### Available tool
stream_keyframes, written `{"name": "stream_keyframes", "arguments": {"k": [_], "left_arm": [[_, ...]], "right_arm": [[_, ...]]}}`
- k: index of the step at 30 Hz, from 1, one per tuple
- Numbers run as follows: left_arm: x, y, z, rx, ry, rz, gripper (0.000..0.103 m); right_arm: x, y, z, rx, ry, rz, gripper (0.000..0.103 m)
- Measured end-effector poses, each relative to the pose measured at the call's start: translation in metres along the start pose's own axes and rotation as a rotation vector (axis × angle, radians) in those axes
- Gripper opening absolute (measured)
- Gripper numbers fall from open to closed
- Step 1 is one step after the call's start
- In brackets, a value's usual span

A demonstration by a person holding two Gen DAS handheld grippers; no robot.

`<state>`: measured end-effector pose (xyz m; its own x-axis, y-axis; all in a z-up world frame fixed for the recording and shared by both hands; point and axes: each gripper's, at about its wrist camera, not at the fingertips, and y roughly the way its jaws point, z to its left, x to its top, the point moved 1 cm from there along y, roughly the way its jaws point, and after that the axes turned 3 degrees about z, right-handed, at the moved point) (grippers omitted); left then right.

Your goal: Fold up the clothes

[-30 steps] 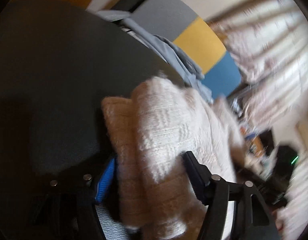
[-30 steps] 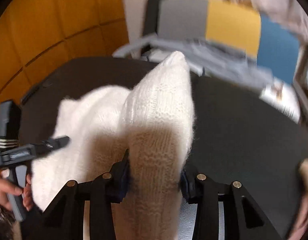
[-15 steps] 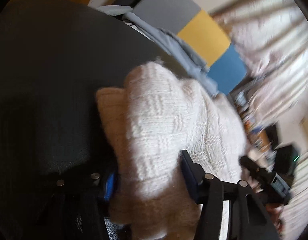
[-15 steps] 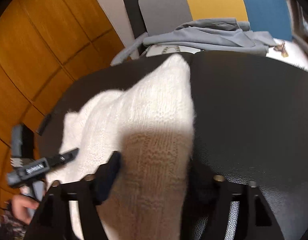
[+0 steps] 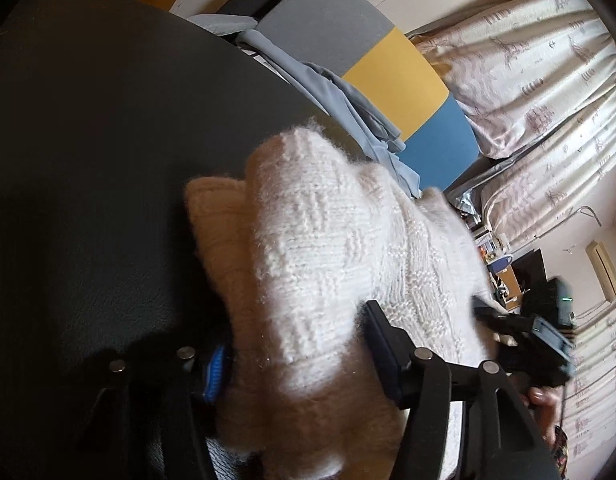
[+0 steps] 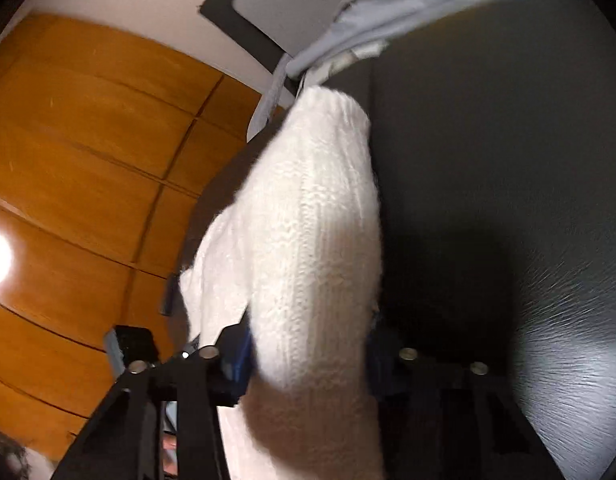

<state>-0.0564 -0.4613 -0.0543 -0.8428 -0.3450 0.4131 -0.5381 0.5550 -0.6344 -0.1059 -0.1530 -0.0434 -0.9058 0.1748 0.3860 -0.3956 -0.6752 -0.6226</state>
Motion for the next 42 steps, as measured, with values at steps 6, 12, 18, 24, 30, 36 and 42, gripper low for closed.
{"name": "stream_keyframes", "arguments": {"k": [6, 12, 18, 24, 30, 36, 42], "left_arm": [[0.002, 0.003, -0.010, 0.018, -0.034, 0.000, 0.081], [0.014, 0.005, -0.002, -0.025, -0.168, 0.070, 0.082], [0.003, 0.004, -0.014, 0.026, -0.034, 0.073, 0.082], [0.005, 0.006, -0.012, 0.013, -0.020, 0.033, 0.082], [-0.002, -0.001, -0.020, 0.053, 0.105, 0.027, 0.060], [0.001, -0.018, -0.033, 0.081, 0.159, -0.007, 0.039], [-0.005, -0.042, -0.041, 0.032, 0.146, -0.064, 0.035]], "right_arm": [[-0.004, 0.006, 0.029, -0.240, -0.233, -0.001, 0.042], [0.000, 0.004, 0.004, -0.103, -0.113, 0.024, 0.063], [-0.013, -0.009, -0.043, 0.120, 0.154, 0.033, 0.071], [-0.015, -0.005, -0.044, 0.139, 0.157, 0.055, 0.070], [-0.019, -0.003, -0.021, 0.058, 0.037, 0.060, 0.047], [-0.014, -0.020, 0.014, -0.053, -0.117, 0.012, 0.043], [0.000, -0.040, 0.055, -0.091, -0.254, -0.043, 0.042]]}}
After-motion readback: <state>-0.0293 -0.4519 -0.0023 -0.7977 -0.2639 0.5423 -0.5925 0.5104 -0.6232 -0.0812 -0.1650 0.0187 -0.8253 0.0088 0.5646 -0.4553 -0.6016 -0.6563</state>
